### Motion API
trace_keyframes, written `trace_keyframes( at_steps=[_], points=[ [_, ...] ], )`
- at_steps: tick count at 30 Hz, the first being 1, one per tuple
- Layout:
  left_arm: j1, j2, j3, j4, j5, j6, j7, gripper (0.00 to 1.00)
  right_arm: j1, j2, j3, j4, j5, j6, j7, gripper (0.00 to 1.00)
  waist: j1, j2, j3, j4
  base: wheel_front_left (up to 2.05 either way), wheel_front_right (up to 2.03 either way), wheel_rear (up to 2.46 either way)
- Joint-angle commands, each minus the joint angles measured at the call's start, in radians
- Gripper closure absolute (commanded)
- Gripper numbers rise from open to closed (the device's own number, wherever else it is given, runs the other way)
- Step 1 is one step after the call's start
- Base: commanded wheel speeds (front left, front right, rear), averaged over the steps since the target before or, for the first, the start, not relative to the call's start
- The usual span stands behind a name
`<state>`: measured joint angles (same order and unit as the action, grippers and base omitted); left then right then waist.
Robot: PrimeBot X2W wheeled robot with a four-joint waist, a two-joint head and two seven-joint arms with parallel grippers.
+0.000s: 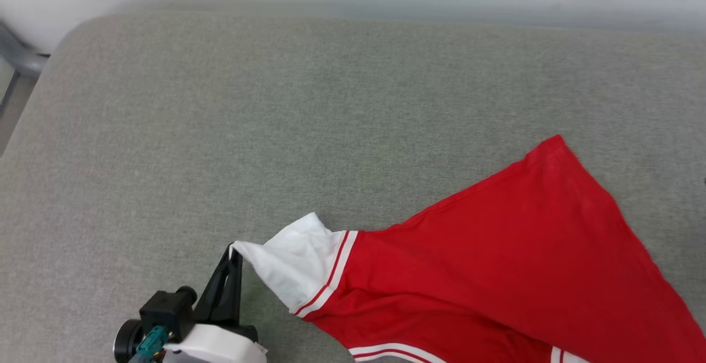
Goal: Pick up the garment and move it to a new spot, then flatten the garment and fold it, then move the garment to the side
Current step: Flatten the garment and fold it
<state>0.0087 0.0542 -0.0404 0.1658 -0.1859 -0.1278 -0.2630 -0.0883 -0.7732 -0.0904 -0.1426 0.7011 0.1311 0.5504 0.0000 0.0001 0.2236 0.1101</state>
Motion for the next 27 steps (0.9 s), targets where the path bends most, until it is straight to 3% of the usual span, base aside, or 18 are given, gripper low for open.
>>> trace_keyframes(
  at_steps=[1,3,4,7,11,12,19,27],
  points=[
    [-0.016,0.001,-0.005,-0.004,0.004,0.0,-0.002,1.0,-0.035,-0.007,0.019,-0.007,-0.002,-0.001,0.013,0.0,0.0,-0.0001,0.017,0.016,0.0,0.0,0.0],
    [-0.03,0.0,-0.016,-0.009,0.002,0.0,-0.002,1.0,-0.114,-0.027,0.068,-0.01,0.004,-0.001,0.057,0.0,0.0,-0.0001,0.033,0.03,0.0,0.0,0.0],
    [-0.051,-0.002,-0.033,-0.013,-0.002,0.0,-0.002,1.0,-0.238,-0.052,0.164,0.001,-0.002,-0.001,0.134,0.0,0.0,-0.0001,0.057,0.053,0.0,0.0,0.0],
    [-0.067,-0.002,-0.046,-0.017,-0.008,0.0,-0.002,1.0,-0.346,-0.064,0.274,0.035,-0.007,-0.001,0.225,0.0,0.0,-0.0001,0.076,0.074,0.0,0.0,0.0],
    [-0.084,-0.004,-0.07,-0.025,-0.012,0.002,-0.002,1.0,-0.474,-0.048,0.399,0.109,-0.004,-0.001,0.349,0.0,0.0,-0.0001,0.099,0.101,0.0,0.0,0.0],
    [-0.097,-0.004,-0.092,-0.032,-0.022,0.006,-0.002,1.0,-0.554,-0.038,0.475,0.171,-0.023,-0.001,0.416,0.0,0.0,-0.0001,0.121,0.121,0.0,0.0,0.0],
    [-0.134,-0.004,-0.153,-0.053,-0.056,0.023,-0.002,1.0,-0.654,-0.01,0.575,0.338,-0.053,-0.001,0.424,0.0,0.0,-0.0001,0.179,0.169,0.0,0.0,0.0],
    [-0.161,-0.004,-0.172,-0.053,-0.074,0.038,-0.002,1.0,-0.607,0.02,0.707,0.486,-0.042,-0.001,0.37,0.0,0.0,-0.0001,0.211,0.192,0.0,0.0,0.0]
  ],
)
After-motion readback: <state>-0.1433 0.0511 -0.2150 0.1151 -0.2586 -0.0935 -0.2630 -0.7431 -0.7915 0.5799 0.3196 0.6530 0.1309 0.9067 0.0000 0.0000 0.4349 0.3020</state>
